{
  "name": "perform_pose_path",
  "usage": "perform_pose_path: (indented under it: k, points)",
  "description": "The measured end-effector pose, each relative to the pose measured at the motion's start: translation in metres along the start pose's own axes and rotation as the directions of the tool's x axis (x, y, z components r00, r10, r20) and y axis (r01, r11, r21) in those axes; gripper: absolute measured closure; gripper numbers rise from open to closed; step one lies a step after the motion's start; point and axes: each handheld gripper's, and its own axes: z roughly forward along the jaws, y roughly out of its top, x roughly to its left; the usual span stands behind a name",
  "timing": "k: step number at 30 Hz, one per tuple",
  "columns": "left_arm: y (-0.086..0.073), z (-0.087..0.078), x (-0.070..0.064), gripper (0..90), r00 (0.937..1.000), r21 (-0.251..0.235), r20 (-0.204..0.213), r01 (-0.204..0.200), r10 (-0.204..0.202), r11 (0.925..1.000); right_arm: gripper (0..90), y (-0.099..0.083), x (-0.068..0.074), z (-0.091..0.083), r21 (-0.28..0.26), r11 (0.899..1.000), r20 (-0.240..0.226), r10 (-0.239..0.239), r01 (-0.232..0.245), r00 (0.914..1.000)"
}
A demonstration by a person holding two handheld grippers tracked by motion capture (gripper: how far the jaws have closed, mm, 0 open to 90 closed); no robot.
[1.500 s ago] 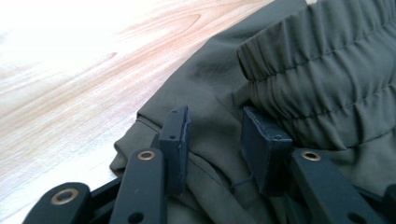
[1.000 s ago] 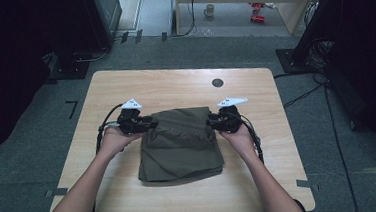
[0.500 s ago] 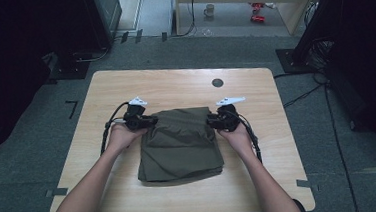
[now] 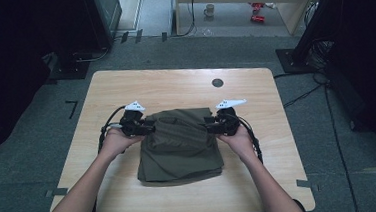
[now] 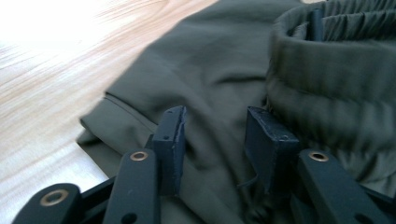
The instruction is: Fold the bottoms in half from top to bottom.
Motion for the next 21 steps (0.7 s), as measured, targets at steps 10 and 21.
perform_pose_path:
  k: [10,21]
  points:
    - [-0.014,-0.012,-0.025,51.1,0.9987,0.019,0.004,-0.050,0.050,0.9986,50.6,-0.012,0.022,-0.005,0.064,0.994,0.036,-0.091,0.089,0.9952]
    - [-0.017,-0.023,-0.015,58.5,0.9933,-0.019,-0.100,-0.061,0.059,0.9979,54.6,-0.017,0.032,-0.012,0.040,0.993,0.071,-0.117,0.114,0.9906]
